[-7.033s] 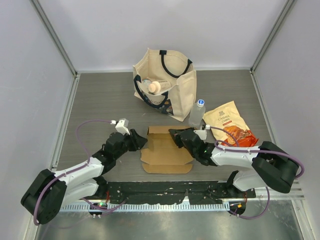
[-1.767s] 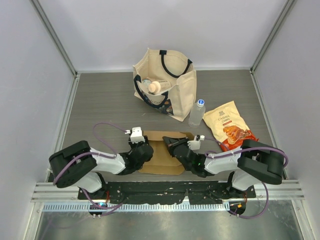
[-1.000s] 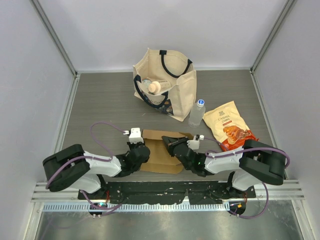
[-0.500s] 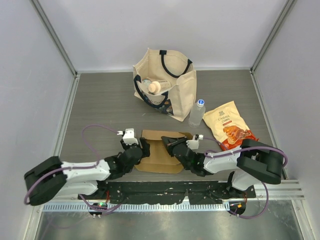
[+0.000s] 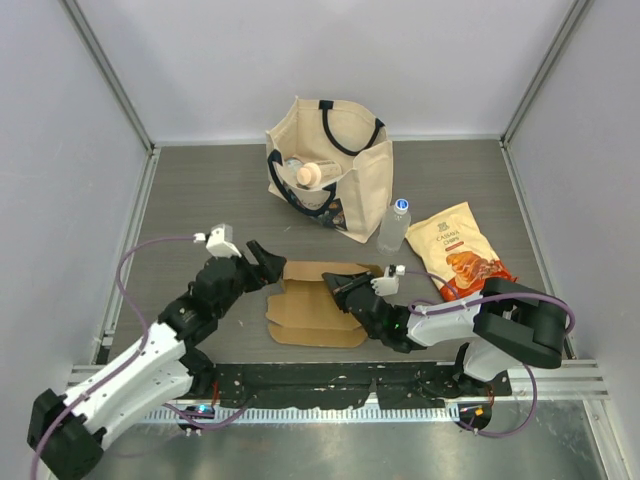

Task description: Fold the paper box

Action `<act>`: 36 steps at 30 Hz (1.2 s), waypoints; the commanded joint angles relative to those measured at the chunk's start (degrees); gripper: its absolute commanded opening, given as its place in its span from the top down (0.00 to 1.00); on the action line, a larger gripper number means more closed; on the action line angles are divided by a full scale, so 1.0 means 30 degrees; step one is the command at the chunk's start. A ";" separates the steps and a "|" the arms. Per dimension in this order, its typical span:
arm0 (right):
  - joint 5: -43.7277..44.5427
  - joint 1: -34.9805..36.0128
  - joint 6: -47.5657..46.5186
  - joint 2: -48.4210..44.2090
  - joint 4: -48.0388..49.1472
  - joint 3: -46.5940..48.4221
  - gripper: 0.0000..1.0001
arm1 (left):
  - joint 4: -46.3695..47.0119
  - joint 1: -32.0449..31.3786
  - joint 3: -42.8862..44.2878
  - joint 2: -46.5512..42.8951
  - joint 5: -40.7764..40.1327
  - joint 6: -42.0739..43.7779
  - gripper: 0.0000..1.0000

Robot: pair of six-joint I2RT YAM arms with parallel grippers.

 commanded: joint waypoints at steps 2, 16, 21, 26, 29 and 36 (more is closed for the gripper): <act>-0.0314 0.0055 -0.1889 0.0060 -0.1530 -0.0299 0.92 | 0.2712 0.4779 0.1355 0.4759 0.8459 0.0555 0.27; -0.2773 -0.0589 -1.5179 -0.4995 -0.6793 0.0636 0.40 | 0.6531 0.5428 0.0388 0.7987 1.0458 0.1082 0.38; -0.4735 -0.0941 -1.9814 -0.8667 -1.6369 0.2538 0.37 | 0.5656 0.5428 0.0680 0.7783 0.9993 0.1667 0.34; -0.4271 -0.0942 -1.9938 -1.0806 -2.2407 0.5645 0.37 | 0.4364 0.5428 0.0799 0.7344 1.0106 0.1699 0.33; -0.3656 -0.1029 -2.0581 -1.0666 -2.2681 0.6788 0.37 | 0.4044 0.5399 0.0536 0.6643 1.0196 0.1726 0.33; -0.7839 -0.5535 -2.0757 -0.7943 -1.9931 0.8227 0.40 | 0.4685 0.5370 -0.0959 0.4793 0.9198 0.2050 0.37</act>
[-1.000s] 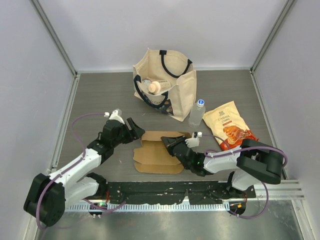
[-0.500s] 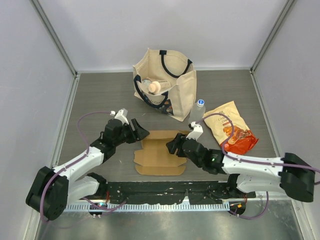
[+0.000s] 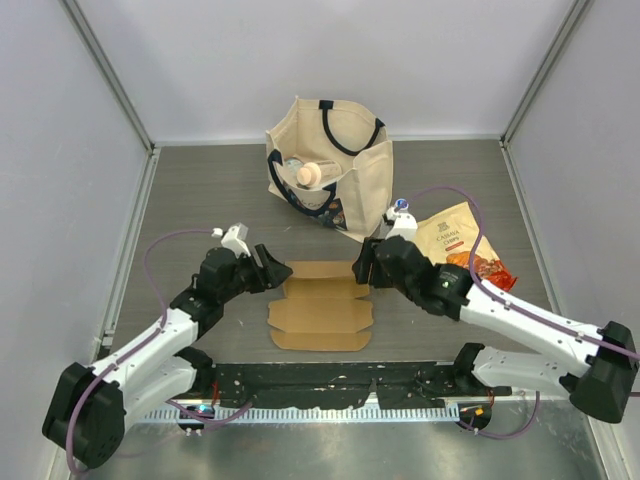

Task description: Fold the paper box

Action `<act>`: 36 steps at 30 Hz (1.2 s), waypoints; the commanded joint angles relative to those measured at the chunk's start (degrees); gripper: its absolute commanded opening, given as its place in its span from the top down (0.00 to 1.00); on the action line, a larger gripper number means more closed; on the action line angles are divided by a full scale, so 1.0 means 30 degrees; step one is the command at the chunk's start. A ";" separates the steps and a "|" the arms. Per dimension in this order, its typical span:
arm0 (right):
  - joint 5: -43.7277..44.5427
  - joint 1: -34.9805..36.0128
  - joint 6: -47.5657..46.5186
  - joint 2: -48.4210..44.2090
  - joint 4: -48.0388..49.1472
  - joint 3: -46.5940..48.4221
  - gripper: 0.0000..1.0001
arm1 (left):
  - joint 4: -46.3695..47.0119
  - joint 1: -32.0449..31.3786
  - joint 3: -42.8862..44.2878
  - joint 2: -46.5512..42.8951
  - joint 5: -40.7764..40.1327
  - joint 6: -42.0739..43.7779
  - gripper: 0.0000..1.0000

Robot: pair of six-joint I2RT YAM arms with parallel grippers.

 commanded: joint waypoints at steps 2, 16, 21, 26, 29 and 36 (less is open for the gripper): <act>-0.3416 -0.2620 -0.0635 0.1438 0.2423 0.0227 0.40 | 0.1175 0.0059 -0.0274 0.0285 0.0230 0.0315 0.37; -0.6552 -0.4555 0.2267 0.1936 0.6419 -0.2471 0.48 | 0.1208 -0.5963 -0.3318 -0.5829 -1.0968 0.1484 0.31; -0.7198 -0.4732 0.2353 0.2552 0.6357 -0.2294 0.48 | 0.1676 -0.7265 -0.4551 -0.7130 -1.2100 0.2335 0.34; -0.7520 -0.4819 0.2646 0.2698 0.6914 -0.2295 0.48 | 0.3692 -0.8464 -0.3733 -0.3089 -1.3939 0.4295 0.44; -0.7579 -0.4848 0.2821 0.2874 0.7061 -0.2353 0.48 | 0.4836 -0.9344 -0.2854 -0.0539 -1.4706 0.5146 0.49; -0.7228 -0.4907 0.3493 0.3167 0.7236 -0.2500 0.48 | 0.7790 -1.0166 -0.2647 0.2071 -1.6434 0.5967 0.53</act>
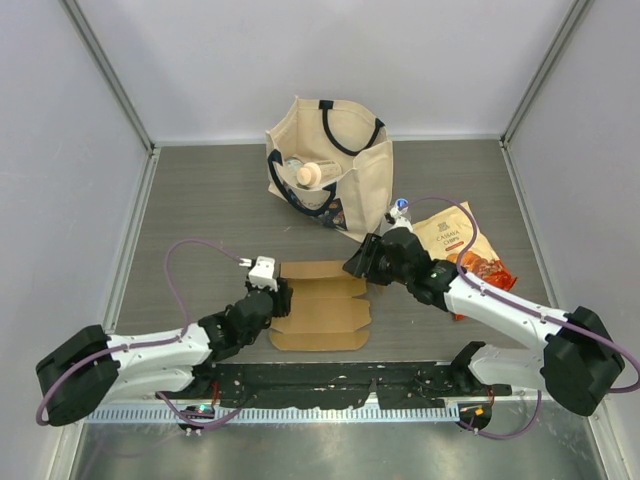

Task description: Fold the paper box

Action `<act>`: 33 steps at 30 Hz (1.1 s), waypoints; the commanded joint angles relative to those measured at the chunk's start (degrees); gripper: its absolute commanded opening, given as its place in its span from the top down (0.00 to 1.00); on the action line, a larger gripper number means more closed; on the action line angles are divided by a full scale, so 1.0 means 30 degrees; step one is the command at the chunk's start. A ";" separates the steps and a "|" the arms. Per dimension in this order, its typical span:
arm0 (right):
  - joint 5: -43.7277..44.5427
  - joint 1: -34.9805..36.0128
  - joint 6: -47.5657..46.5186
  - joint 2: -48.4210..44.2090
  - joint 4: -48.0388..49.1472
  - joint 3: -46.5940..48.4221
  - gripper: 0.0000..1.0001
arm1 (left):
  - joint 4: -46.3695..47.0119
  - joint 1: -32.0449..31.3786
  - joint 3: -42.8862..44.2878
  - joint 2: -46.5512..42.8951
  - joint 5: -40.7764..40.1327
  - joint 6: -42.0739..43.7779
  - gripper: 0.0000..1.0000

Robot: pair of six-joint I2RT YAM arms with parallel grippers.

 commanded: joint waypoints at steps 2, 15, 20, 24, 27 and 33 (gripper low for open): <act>0.0298 -0.0208 0.1107 0.0340 0.0971 0.0072 0.50 | 0.4098 -0.0360 0.0733 0.1353 -0.2681 0.1269 0.57; -0.1050 -0.0764 0.7258 0.0051 0.7176 -0.3991 0.70 | 0.5303 -0.1561 0.1671 0.4695 -0.4558 0.1212 0.88; -0.0696 -0.1175 0.7966 -0.0859 1.0661 -0.5930 0.99 | 0.5243 -0.1561 0.1378 0.4374 -0.4821 0.0744 0.93; -0.0783 -0.1380 0.6690 -0.0803 1.3481 -0.7022 0.99 | 0.5391 -0.1590 0.1173 0.4431 -0.5259 0.0393 0.98; -0.0933 -0.1586 0.4927 -0.1791 1.1697 -0.7190 0.63 | 0.5449 -0.1561 0.1114 0.4461 -0.5525 0.0158 1.00; -0.0022 -0.1411 -0.0670 -0.6071 0.2854 -0.6231 0.56 | 0.4923 -0.1561 0.1172 0.4168 -0.5671 -0.0341 1.00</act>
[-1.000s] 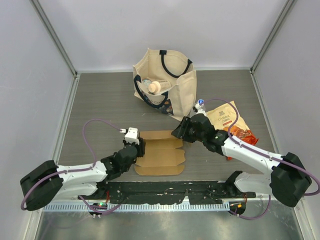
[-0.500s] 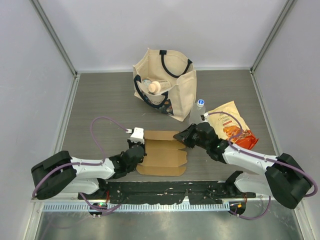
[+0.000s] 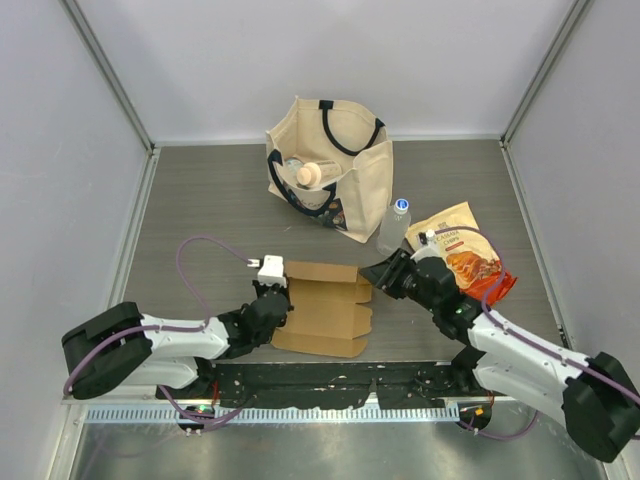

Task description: Fold the paper box

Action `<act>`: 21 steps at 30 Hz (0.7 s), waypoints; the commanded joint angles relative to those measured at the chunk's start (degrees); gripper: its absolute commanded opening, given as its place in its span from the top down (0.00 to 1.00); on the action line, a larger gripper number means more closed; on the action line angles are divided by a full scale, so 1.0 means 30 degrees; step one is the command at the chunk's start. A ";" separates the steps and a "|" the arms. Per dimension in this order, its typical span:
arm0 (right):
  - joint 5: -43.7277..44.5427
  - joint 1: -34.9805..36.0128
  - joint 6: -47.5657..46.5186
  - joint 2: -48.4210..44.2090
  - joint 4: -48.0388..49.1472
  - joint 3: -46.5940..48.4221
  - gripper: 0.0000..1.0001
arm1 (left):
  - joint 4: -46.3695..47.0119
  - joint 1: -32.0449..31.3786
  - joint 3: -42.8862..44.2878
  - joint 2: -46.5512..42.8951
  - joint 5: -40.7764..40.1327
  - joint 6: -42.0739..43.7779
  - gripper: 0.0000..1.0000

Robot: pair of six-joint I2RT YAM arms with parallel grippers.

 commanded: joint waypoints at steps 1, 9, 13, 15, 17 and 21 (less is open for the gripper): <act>0.0851 0.0193 -0.5592 -0.1834 -0.6196 0.1101 0.58 | 0.0900 -0.0024 0.0044 -0.0517 -0.1097 -0.0742 1.00; 0.6703 0.3295 -0.7006 0.1148 -0.8083 0.3119 0.98 | -0.0183 -0.0024 0.0512 -0.0693 -0.1475 -0.1122 1.00; 0.9225 0.4703 -0.7271 0.4427 -0.8754 0.4411 0.99 | -0.0418 -0.0024 0.0629 -0.0839 -0.1448 -0.1386 1.00; 1.0429 0.5437 -0.7183 0.4814 -0.8585 0.4619 0.99 | -0.0476 -0.0054 0.0804 -0.0752 -0.1418 -0.1357 1.00; 1.0665 0.5555 -0.6949 0.5165 -0.8437 0.4503 0.99 | -0.0535 -0.0054 0.0863 -0.0693 -0.1389 -0.1357 1.00; 1.0665 0.5614 -0.7007 0.5402 -0.7586 0.4267 0.99 | -0.0594 -0.0083 0.0864 -0.0751 -0.1418 -0.1357 1.00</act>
